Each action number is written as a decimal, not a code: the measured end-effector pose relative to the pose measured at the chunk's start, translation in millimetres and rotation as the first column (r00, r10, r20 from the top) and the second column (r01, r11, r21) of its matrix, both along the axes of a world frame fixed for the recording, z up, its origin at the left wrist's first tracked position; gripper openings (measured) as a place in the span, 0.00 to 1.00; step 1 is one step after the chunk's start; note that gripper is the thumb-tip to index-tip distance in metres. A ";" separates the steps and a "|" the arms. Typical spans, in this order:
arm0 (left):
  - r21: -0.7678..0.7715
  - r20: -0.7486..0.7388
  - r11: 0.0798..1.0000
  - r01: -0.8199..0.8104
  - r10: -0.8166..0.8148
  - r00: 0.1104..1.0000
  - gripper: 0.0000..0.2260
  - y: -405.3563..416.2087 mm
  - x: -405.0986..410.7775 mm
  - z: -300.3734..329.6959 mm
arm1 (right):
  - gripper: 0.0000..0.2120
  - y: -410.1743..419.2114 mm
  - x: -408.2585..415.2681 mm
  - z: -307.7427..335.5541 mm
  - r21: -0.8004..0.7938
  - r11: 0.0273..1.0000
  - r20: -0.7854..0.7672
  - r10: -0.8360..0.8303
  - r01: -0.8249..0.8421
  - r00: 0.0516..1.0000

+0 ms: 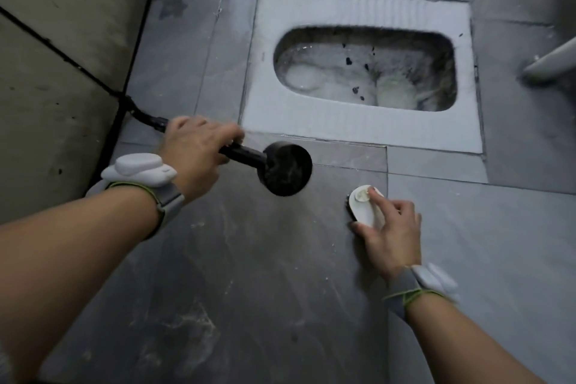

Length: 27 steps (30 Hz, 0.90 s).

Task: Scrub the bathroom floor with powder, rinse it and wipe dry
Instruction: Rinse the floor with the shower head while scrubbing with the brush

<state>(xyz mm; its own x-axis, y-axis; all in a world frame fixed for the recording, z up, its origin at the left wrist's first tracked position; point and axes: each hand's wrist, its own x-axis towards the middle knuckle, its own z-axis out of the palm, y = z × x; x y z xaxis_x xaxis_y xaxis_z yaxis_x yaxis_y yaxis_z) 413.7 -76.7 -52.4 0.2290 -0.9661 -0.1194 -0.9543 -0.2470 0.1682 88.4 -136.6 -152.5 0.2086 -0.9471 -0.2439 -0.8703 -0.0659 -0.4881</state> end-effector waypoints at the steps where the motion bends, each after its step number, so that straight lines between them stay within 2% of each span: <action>1: 0.007 -0.038 0.999 0.048 -0.048 0.998 0.14 -1.9 -6.3 2.3 | 0.31 0.5 0.2 0.6 -0.004 1.000 0.000 0.007 -0.007 1.000; 5: -0.034 -0.143 0.981 0.193 -0.196 0.970 0.15 -16.7 -41.9 5.6 | 0.32 -1.1 -13.5 3.4 -0.007 0.996 -0.038 0.090 -0.090 0.995; 7: -0.075 -0.197 0.988 0.132 -0.144 0.970 0.13 -24.1 -61.9 6.7 | 0.32 -0.8 -27.2 4.9 -0.014 0.995 -0.045 0.103 -0.103 0.994; 10: -0.091 -0.278 0.996 0.013 -0.038 0.960 0.12 -32.5 -88.0 5.1 | 0.33 1.4 -49.6 5.9 -0.004 1.000 -0.048 0.030 -0.030 0.998; 13: -0.081 -0.267 0.996 -0.024 0.002 0.964 0.12 -35.5 -103.3 4.1 | 0.33 1.6 -66.3 6.4 0.002 1.000 -0.049 0.024 -0.024 0.999; 17: 0.008 -0.176 0.994 0.109 -0.106 0.979 0.12 -28.2 -115.1 0.0 | 0.33 -0.4 -80.4 6.2 -0.008 0.998 -0.041 0.054 -0.054 0.998; 23: -0.017 -0.253 0.989 0.146 -0.146 0.956 0.15 -20.4 -143.9 -2.6 | 0.33 -3.5 -100.0 6.4 0.013 0.999 -0.064 0.031 -0.030 0.997; 27: -0.045 -0.251 0.955 0.293 -0.295 0.922 0.16 -26.0 -186.0 -3.5 | 0.29 -6.3 -125.6 18.1 0.068 0.997 -0.022 -0.023 0.025 0.999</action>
<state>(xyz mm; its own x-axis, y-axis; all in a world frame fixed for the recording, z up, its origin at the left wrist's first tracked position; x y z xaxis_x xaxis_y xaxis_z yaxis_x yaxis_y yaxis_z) 227.7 -102.7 -55.9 -0.1023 -0.9863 -0.1291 -0.9096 0.0402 0.4135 -37.2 -142.9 -134.4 0.1800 -0.9329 -0.3120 -0.8815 -0.0122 -0.4721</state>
